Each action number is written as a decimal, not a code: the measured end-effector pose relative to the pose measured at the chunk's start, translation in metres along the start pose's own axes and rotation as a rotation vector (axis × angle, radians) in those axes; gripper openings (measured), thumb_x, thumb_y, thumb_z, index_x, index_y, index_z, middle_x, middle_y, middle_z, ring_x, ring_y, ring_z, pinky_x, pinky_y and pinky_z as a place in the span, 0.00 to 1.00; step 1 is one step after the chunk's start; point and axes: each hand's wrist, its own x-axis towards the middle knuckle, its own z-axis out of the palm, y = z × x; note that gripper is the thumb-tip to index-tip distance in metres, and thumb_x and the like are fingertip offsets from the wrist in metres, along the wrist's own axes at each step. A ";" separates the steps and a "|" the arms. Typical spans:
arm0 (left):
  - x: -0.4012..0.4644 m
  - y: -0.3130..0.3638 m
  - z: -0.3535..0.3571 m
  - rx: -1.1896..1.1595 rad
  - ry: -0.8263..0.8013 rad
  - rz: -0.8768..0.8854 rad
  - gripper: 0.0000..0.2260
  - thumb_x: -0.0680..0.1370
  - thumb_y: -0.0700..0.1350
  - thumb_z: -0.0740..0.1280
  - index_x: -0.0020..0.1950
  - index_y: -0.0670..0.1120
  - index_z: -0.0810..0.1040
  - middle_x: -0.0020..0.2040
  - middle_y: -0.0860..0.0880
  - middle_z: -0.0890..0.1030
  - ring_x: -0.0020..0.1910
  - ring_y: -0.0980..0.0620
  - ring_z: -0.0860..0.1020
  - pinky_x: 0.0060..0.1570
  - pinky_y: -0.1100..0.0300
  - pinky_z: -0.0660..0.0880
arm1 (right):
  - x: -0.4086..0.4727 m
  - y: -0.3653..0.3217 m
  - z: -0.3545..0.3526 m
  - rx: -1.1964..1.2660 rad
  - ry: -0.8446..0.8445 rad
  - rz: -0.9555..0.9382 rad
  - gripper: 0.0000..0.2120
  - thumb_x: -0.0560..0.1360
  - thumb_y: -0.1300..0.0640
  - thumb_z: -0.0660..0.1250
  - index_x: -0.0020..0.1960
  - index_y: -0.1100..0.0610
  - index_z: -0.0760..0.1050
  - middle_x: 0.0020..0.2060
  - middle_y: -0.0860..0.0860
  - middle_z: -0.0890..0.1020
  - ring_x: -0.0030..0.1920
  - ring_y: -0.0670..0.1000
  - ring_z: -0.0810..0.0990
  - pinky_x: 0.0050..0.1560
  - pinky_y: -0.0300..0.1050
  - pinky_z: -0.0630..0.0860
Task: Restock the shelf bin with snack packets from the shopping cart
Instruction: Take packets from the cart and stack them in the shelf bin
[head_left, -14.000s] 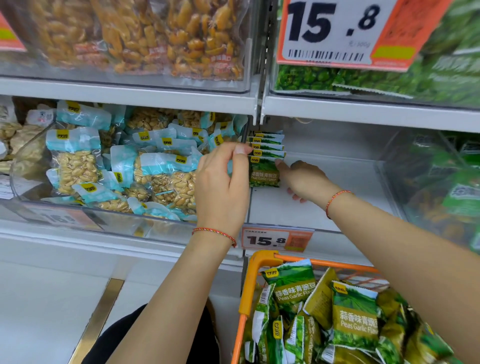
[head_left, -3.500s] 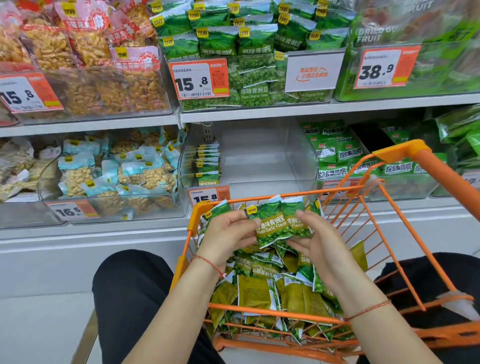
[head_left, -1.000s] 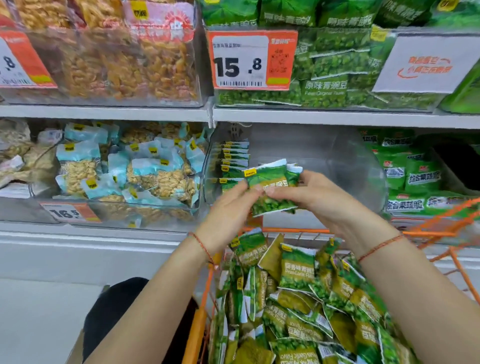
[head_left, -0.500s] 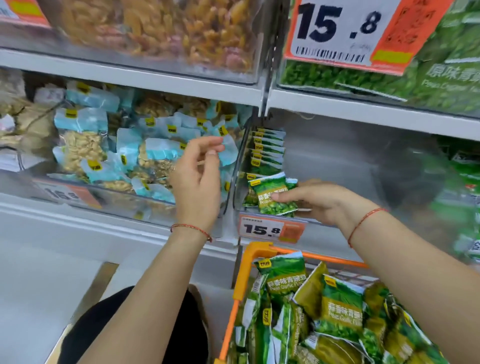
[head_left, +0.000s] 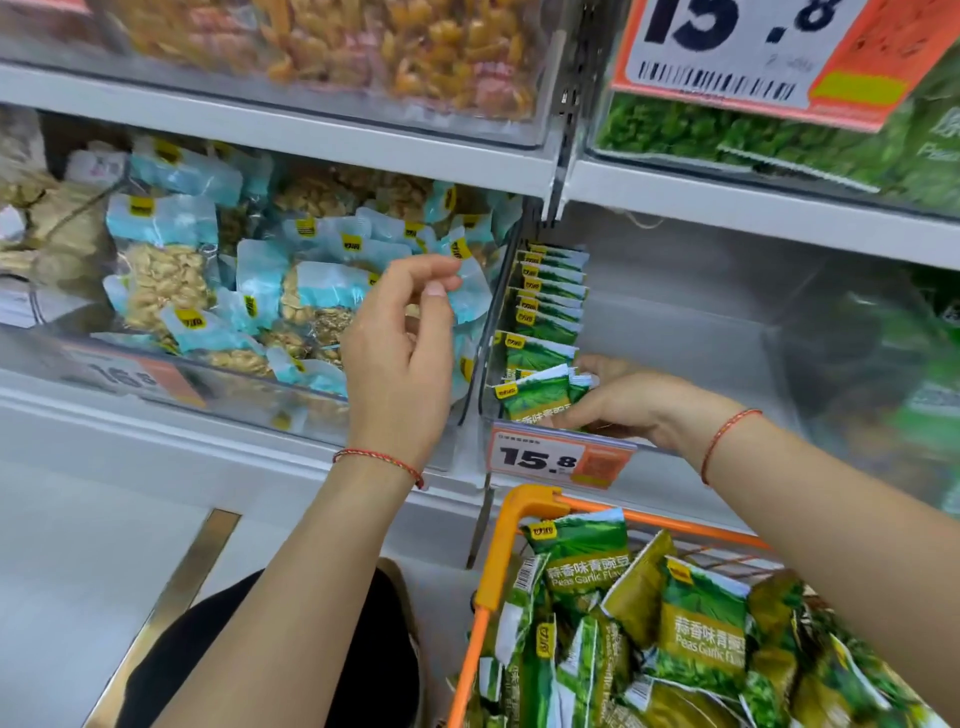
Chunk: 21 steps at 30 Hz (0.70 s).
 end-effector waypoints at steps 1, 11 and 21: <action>0.000 -0.001 0.000 0.012 -0.006 0.004 0.09 0.80 0.40 0.59 0.51 0.51 0.76 0.46 0.57 0.80 0.33 0.52 0.73 0.31 0.63 0.67 | -0.001 0.002 0.000 -0.073 0.028 -0.034 0.43 0.64 0.62 0.78 0.74 0.51 0.62 0.66 0.54 0.74 0.58 0.56 0.78 0.58 0.49 0.76; -0.002 -0.003 0.001 0.090 -0.040 0.027 0.09 0.79 0.41 0.58 0.52 0.51 0.77 0.47 0.56 0.80 0.36 0.60 0.72 0.37 0.68 0.66 | -0.011 -0.010 0.005 -0.472 0.243 -0.097 0.30 0.65 0.46 0.78 0.59 0.59 0.72 0.52 0.55 0.81 0.51 0.55 0.78 0.50 0.47 0.75; 0.001 -0.003 -0.003 0.112 -0.035 0.020 0.09 0.79 0.41 0.58 0.52 0.52 0.76 0.46 0.59 0.79 0.39 0.60 0.74 0.38 0.69 0.67 | -0.004 -0.012 0.011 -0.441 0.178 -0.147 0.21 0.67 0.49 0.77 0.54 0.58 0.78 0.44 0.54 0.84 0.42 0.53 0.81 0.47 0.46 0.77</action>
